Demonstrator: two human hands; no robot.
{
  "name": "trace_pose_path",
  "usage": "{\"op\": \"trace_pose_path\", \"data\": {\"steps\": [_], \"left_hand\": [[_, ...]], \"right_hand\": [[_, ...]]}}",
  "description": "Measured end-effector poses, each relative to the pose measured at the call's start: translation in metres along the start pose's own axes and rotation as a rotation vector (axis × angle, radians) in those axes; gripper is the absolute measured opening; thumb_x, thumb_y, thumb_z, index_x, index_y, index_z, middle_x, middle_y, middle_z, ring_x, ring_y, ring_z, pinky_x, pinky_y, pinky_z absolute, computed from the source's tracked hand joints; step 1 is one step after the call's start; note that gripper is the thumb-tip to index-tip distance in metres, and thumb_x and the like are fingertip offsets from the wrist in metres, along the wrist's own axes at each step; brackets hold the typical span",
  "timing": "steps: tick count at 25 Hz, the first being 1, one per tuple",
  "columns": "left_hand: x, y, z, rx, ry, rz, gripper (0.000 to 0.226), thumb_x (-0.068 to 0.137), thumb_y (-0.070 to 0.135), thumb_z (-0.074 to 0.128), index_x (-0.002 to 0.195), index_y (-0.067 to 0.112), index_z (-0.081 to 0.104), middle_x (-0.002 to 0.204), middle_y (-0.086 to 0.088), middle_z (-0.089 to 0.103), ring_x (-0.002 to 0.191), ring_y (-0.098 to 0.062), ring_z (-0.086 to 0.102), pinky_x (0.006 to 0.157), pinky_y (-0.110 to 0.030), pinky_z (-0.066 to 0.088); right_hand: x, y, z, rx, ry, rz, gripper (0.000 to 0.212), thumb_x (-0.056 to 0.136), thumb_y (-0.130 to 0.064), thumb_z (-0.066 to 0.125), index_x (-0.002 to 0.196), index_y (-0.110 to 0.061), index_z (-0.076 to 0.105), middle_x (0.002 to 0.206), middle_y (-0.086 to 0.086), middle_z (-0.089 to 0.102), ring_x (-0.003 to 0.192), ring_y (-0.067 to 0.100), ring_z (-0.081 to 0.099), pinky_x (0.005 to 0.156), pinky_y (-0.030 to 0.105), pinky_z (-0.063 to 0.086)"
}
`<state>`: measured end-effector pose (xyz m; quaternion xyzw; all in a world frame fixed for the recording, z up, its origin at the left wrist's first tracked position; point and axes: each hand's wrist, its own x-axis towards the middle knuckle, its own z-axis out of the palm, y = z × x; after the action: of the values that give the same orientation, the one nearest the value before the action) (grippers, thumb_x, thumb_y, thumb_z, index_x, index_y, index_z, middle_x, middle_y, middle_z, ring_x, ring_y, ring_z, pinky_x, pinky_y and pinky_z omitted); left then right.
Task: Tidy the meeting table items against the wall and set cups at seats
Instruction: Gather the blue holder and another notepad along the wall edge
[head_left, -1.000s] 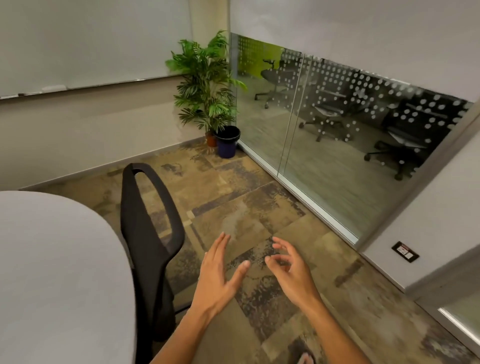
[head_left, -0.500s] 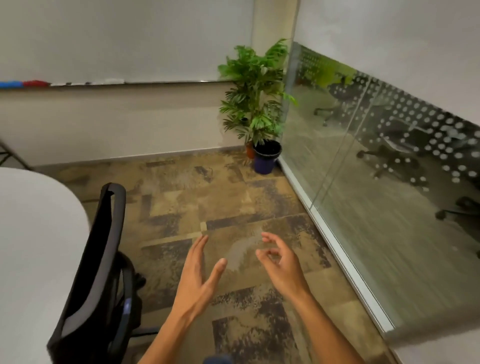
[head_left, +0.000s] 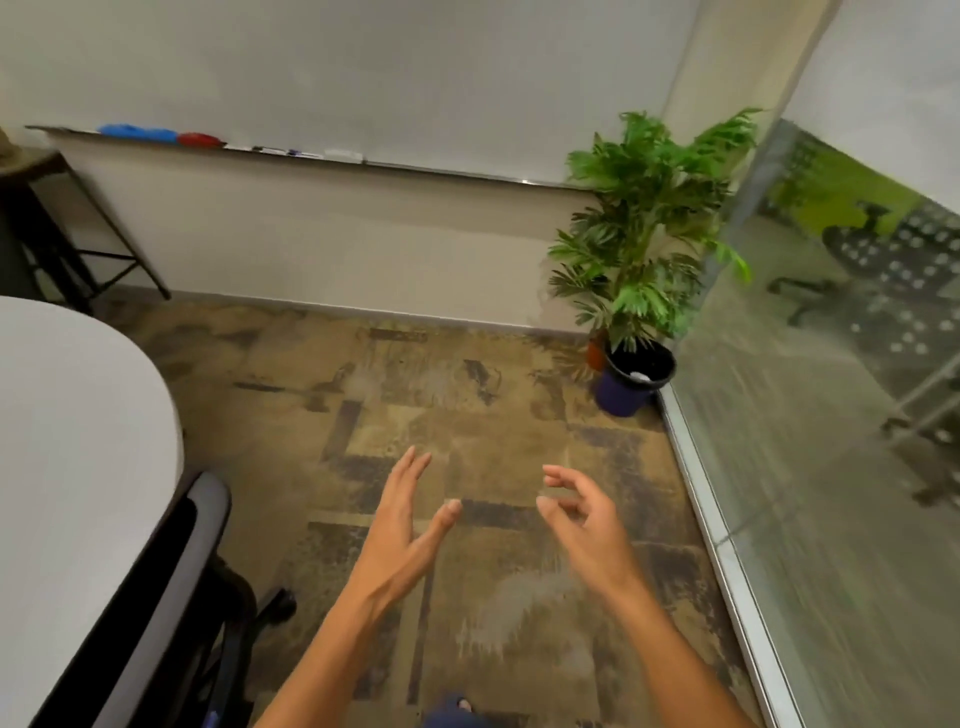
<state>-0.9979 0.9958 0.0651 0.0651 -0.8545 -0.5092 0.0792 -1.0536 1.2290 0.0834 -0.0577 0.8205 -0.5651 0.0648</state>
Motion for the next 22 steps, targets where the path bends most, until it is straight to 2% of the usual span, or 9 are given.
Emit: {"op": "trace_pose_path", "data": {"steps": [3, 9, 13, 17, 22], "left_hand": [[0.069, -0.007, -0.024, 0.035, 0.075, -0.038, 0.090, 0.081, 0.086, 0.039, 0.155, 0.037, 0.025, 0.165, 0.021, 0.008, 0.150, 0.003, 0.008, 0.119, -0.030, 0.020], [0.166, -0.039, -0.074, 0.090, 0.291, -0.171, 0.084, 0.085, 0.082, 0.042, 0.155, 0.038, 0.024, 0.164, 0.022, 0.008, 0.150, 0.003, 0.010, 0.116, -0.026, 0.016], [0.234, -0.060, -0.098, 0.100, 0.464, -0.263, 0.079, 0.087, 0.079, 0.045, 0.154, 0.044, 0.023, 0.163, 0.026, 0.008, 0.147, 0.011, 0.008, 0.114, -0.022, 0.015], [0.300, -0.065, -0.112, 0.077, 0.623, -0.355, 0.079, 0.084, 0.082, 0.044, 0.152, 0.047, 0.024, 0.162, 0.027, 0.011, 0.140, 0.020, 0.009, 0.116, -0.024, 0.018], [0.366, -0.075, -0.152, 0.091, 0.823, -0.475, 0.077, 0.082, 0.085, 0.043, 0.149, 0.054, 0.021, 0.156, 0.038, 0.009, 0.135, 0.027, 0.007, 0.114, -0.024, 0.018]], "right_hand": [[0.089, -0.018, 0.017, -0.021, -0.095, -0.026, 0.030, 0.093, -0.039, 0.066, 0.115, -0.059, 0.058, 0.116, -0.031, 0.059, 0.101, -0.006, 0.063, 0.079, 0.019, 0.054], [0.245, -0.042, 0.089, 0.020, -0.355, -0.095, 0.030, 0.095, -0.029, 0.067, 0.113, -0.052, 0.062, 0.120, -0.021, 0.062, 0.100, -0.005, 0.063, 0.075, 0.009, 0.052], [0.359, -0.069, 0.142, 0.069, -0.513, -0.174, 0.030, 0.095, -0.028, 0.067, 0.118, -0.048, 0.063, 0.121, -0.020, 0.062, 0.100, -0.003, 0.064, 0.076, 0.012, 0.053], [0.455, -0.102, 0.181, 0.066, -0.678, -0.263, 0.032, 0.095, -0.027, 0.068, 0.120, -0.045, 0.063, 0.121, -0.018, 0.063, 0.099, 0.000, 0.064, 0.085, 0.021, 0.054], [0.556, -0.150, 0.248, 0.035, -0.871, -0.364, 0.032, 0.094, -0.031, 0.068, 0.119, -0.050, 0.062, 0.116, -0.022, 0.063, 0.098, 0.001, 0.064, 0.078, 0.018, 0.054]]}}
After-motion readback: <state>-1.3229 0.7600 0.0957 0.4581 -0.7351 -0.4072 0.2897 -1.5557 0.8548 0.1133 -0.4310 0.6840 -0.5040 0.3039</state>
